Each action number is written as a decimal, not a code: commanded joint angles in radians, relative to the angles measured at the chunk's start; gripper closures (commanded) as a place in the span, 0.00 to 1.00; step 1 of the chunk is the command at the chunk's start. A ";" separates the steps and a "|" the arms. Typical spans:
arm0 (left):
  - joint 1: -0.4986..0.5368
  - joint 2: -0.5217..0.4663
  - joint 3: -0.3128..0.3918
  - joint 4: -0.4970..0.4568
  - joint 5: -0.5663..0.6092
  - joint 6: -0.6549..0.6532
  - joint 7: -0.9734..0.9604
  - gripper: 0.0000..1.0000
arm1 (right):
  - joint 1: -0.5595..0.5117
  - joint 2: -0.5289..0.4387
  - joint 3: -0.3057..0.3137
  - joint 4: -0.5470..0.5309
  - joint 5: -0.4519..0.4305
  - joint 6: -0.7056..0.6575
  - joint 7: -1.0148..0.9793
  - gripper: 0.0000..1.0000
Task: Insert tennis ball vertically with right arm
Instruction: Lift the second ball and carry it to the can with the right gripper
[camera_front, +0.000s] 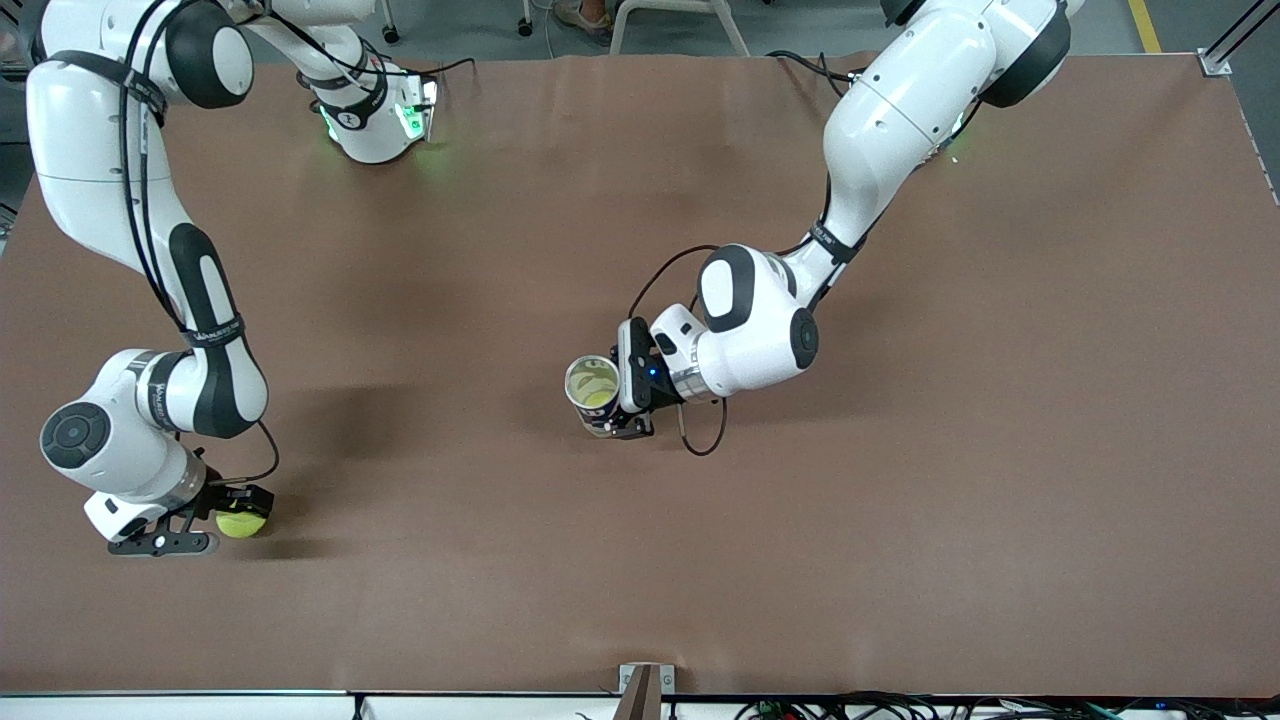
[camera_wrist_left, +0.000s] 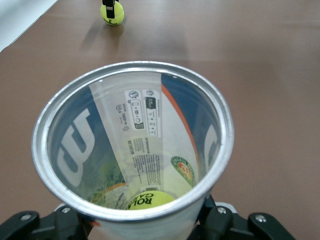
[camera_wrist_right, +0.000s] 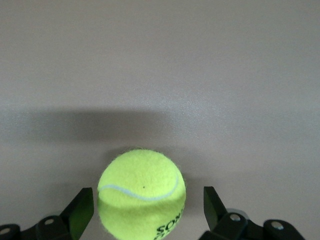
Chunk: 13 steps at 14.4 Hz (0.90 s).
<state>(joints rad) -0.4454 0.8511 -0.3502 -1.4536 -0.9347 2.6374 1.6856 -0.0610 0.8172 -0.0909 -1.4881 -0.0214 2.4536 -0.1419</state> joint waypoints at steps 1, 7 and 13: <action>0.008 0.000 -0.003 -0.016 -0.023 0.024 0.042 0.21 | -0.016 0.005 0.017 0.003 -0.006 0.010 0.004 0.12; 0.010 0.002 -0.001 -0.017 -0.023 0.024 0.043 0.21 | -0.011 -0.007 0.037 0.031 0.000 -0.008 0.004 0.55; 0.010 0.003 -0.001 -0.017 -0.022 0.024 0.043 0.21 | 0.051 -0.162 0.129 0.163 0.237 -0.485 0.127 0.64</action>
<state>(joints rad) -0.4437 0.8511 -0.3503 -1.4538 -0.9347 2.6374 1.6856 -0.0384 0.7248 0.0270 -1.3391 0.1442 2.1162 -0.0968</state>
